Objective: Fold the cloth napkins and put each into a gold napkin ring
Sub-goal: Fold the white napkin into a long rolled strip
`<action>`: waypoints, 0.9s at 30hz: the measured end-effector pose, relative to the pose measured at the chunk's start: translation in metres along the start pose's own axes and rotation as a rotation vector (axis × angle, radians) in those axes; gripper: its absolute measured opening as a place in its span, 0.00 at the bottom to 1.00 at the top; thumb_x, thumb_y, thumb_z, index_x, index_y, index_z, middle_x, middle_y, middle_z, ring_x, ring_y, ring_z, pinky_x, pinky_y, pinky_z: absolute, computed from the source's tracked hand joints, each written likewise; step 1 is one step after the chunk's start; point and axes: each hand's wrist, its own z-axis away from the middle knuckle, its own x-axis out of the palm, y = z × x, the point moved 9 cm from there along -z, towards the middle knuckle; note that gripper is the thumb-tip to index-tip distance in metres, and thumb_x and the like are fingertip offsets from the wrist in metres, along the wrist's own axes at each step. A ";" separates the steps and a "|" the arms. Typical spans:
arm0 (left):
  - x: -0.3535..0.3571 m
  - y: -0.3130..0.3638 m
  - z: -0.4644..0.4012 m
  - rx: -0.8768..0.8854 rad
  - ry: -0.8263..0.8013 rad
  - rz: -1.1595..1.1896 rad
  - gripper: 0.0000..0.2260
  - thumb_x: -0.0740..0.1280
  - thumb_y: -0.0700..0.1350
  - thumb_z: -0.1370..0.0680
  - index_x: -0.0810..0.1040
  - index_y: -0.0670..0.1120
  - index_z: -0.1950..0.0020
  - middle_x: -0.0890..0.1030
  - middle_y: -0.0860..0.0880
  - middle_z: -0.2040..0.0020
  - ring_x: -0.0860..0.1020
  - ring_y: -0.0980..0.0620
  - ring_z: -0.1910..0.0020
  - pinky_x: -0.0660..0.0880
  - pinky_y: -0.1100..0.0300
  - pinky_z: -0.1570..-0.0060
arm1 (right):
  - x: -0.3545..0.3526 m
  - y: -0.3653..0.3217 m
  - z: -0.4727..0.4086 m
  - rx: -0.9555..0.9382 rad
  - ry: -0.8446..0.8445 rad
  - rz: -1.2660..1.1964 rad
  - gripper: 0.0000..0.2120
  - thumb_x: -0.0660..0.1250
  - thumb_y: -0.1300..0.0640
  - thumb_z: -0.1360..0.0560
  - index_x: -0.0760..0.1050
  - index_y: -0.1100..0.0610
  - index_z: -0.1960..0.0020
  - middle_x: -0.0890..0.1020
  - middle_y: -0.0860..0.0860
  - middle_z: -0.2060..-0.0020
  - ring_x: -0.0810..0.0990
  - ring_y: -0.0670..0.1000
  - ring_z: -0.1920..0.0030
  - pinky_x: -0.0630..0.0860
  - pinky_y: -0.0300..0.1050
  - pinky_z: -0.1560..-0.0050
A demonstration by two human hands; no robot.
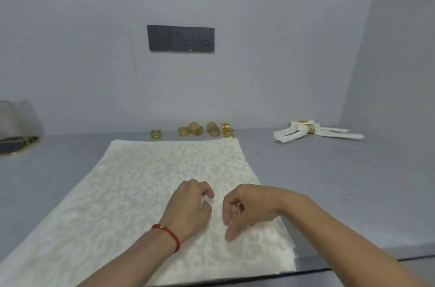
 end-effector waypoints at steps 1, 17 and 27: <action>-0.006 -0.003 0.016 0.010 0.023 -0.001 0.11 0.63 0.43 0.22 0.77 0.54 0.43 0.75 0.56 0.45 0.70 0.58 0.42 0.68 0.64 0.42 | 0.007 -0.005 0.001 0.007 -0.044 0.052 0.19 0.81 0.40 0.35 0.81 0.47 0.50 0.80 0.40 0.64 0.76 0.44 0.63 0.76 0.41 0.57; -0.017 -0.036 0.069 0.159 -0.095 -0.068 0.09 0.58 0.47 0.16 0.73 0.52 0.55 0.75 0.57 0.61 0.76 0.57 0.59 0.69 0.62 0.57 | -0.021 -0.019 -0.015 -0.210 0.349 0.040 0.07 0.77 0.47 0.26 0.78 0.44 0.53 0.83 0.42 0.54 0.80 0.41 0.53 0.75 0.33 0.53; -0.021 -0.049 0.071 0.189 -0.169 0.011 0.09 0.59 0.42 0.17 0.75 0.55 0.52 0.78 0.56 0.60 0.74 0.57 0.60 0.70 0.61 0.58 | -0.044 0.036 0.032 -0.084 0.582 0.040 0.14 0.69 0.47 0.20 0.79 0.48 0.64 0.73 0.43 0.74 0.67 0.44 0.73 0.65 0.42 0.66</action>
